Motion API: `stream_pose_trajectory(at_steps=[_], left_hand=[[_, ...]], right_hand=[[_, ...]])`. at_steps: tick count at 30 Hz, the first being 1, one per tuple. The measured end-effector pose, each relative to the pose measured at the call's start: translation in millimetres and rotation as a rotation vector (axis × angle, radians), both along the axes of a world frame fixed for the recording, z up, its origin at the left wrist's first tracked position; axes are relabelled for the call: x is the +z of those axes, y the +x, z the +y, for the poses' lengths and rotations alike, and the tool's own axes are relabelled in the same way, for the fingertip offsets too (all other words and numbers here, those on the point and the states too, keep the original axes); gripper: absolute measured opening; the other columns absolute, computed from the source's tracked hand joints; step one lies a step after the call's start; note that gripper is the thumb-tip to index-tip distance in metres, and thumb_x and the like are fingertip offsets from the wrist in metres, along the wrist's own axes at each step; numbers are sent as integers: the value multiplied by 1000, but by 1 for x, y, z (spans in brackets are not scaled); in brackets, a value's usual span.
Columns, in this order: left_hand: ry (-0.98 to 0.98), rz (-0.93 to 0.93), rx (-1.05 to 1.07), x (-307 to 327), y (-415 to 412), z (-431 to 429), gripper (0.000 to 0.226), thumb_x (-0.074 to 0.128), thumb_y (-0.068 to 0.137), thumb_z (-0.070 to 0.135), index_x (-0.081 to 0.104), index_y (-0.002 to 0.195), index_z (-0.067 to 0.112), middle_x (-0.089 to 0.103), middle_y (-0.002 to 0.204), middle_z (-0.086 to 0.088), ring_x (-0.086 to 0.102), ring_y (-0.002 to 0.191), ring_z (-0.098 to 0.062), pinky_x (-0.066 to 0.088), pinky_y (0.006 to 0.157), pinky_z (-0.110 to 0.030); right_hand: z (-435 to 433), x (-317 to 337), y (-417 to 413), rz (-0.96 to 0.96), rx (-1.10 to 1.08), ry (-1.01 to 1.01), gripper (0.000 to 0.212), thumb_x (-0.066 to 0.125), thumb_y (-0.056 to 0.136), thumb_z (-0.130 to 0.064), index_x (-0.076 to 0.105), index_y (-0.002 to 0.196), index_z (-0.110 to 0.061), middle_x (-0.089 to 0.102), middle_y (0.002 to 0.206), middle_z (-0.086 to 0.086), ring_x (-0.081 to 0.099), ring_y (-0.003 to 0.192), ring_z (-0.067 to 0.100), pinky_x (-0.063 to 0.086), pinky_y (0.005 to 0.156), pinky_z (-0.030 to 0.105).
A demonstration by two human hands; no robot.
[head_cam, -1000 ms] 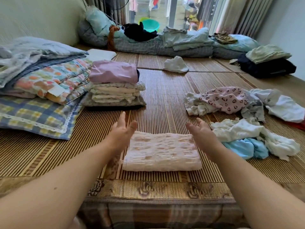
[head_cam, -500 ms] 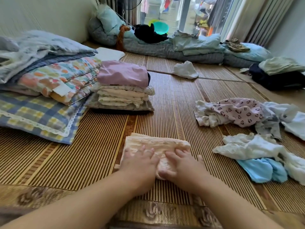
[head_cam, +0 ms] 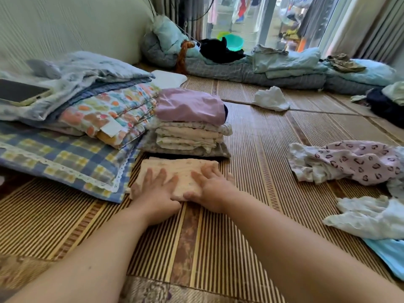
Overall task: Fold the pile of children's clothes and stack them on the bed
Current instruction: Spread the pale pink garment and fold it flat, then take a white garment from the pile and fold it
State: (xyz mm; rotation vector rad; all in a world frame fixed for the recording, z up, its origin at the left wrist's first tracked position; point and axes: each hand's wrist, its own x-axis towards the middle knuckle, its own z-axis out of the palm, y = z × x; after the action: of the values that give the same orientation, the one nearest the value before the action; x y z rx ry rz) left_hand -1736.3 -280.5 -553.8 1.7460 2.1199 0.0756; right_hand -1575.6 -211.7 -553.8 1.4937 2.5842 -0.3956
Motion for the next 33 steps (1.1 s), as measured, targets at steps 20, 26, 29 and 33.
stream_pose_trajectory(at_steps=[20,26,29,33], left_hand=[[219,55,-759,37,293,-25,75,56,87,42,13,148,47,4,161,12,0,148,-15,2,119,-54],[119,-171,-459,14,385,23,89,68,78,56,26,149,23,42,147,-2,42,132,-23,37,109,-42],[125,-43,-406,22,390,41,44,66,82,50,57,114,21,63,106,1,60,93,-17,51,77,-32],[202,-257,-582,68,379,49,11,63,89,33,58,85,25,62,87,2,57,70,-12,50,60,-24]], right_hand=[[-114,32,369,89,-760,102,95,68,76,-57,16,151,-31,25,155,2,24,142,25,24,114,42],[-108,18,398,167,-797,47,94,63,77,-63,15,152,-32,27,155,6,26,143,25,27,115,45],[-106,21,402,373,-840,65,89,61,82,-58,14,152,-28,37,151,5,37,137,24,31,110,37],[-104,33,408,611,-935,191,96,65,83,-49,4,153,-26,39,148,8,40,133,27,34,106,36]])
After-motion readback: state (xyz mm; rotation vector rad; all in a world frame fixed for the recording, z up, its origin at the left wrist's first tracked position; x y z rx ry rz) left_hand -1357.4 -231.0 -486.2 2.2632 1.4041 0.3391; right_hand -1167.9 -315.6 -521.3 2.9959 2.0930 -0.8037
